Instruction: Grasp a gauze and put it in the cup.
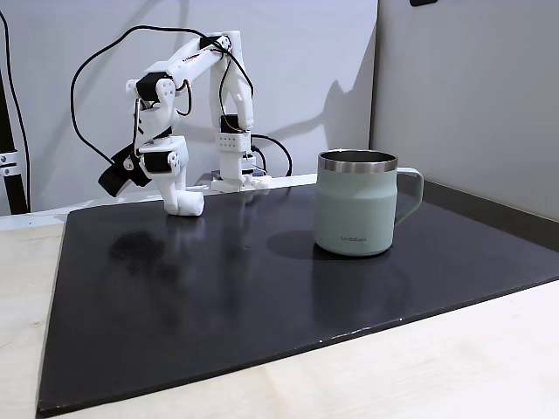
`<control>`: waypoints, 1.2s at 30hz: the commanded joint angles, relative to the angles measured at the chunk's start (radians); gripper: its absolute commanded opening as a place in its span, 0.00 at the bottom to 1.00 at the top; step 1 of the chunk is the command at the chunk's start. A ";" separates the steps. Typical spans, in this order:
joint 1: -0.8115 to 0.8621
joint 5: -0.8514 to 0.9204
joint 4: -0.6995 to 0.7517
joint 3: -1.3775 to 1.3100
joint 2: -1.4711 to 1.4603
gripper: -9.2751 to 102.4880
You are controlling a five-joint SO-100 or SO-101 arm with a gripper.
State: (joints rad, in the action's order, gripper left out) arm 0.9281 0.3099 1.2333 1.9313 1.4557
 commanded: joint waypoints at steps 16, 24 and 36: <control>-0.141 -0.192 0.465 -0.331 0.351 0.08; -0.204 -0.236 0.560 -0.474 0.442 0.08; -0.571 -0.457 0.551 -0.792 0.261 0.08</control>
State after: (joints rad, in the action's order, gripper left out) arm 0.4464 -0.1043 1.7902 1.2671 1.7625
